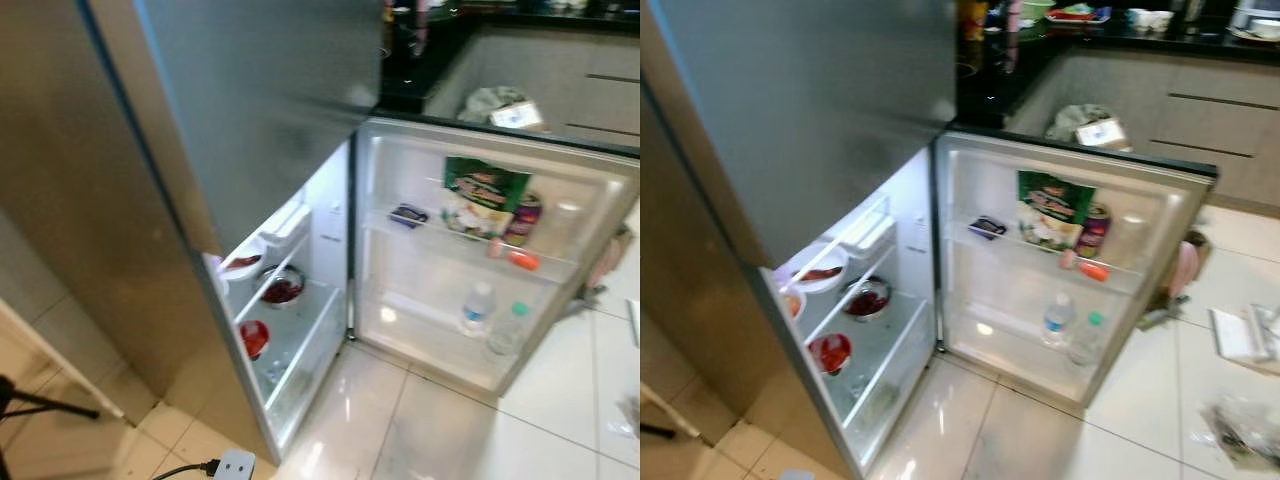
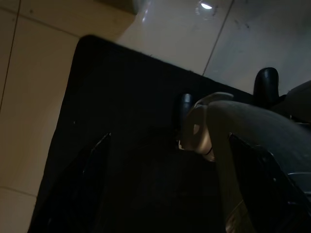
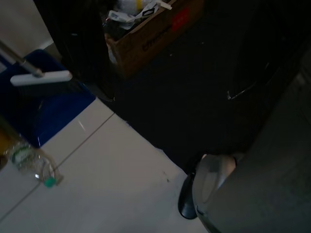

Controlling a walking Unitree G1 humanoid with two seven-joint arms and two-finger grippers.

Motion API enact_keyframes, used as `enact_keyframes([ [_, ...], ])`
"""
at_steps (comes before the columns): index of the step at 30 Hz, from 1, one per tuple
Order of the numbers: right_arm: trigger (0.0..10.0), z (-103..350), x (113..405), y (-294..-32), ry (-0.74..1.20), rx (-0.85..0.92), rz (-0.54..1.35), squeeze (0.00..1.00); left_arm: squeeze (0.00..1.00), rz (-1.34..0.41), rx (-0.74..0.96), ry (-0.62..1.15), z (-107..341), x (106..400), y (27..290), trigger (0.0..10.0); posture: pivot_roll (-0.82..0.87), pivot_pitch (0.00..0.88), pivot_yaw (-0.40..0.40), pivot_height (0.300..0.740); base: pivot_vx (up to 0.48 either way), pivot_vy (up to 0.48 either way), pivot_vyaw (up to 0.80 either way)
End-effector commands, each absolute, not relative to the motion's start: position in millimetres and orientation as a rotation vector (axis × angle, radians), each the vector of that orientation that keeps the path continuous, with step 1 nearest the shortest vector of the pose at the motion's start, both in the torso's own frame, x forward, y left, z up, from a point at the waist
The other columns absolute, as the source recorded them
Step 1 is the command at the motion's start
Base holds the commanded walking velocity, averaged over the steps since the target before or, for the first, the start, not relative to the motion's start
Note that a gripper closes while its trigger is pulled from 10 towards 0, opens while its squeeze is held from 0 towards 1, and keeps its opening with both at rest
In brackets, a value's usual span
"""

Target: Restocking fridge

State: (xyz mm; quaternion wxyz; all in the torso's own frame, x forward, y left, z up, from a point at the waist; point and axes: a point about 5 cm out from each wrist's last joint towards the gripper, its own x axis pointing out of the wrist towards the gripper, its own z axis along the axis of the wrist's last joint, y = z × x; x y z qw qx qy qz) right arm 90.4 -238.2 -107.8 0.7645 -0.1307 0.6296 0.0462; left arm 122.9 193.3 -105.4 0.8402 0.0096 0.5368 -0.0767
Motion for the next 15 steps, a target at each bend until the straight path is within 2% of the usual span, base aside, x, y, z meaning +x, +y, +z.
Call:
enact_keyframes([
  [1, 10.0, -107.4, 91.0, -238.9, 1.363, -0.281, 0.103, 0.00, 0.00, -0.166, 0.043, 1.143, -105.2, 122.6, 196.3, 10.0, 0.00, 0.000, -0.021, 0.740, 0.000, 0.000, 0.77],
  [15, 10.0, -106.9, 90.3, -241.1, 1.367, -0.287, 0.117, 0.00, 0.00, -0.171, 0.045, 1.154, -106.2, 120.0, 195.4, 10.0, 0.00, 0.000, -0.022, 0.740, 0.000, 0.000, 0.77],
])
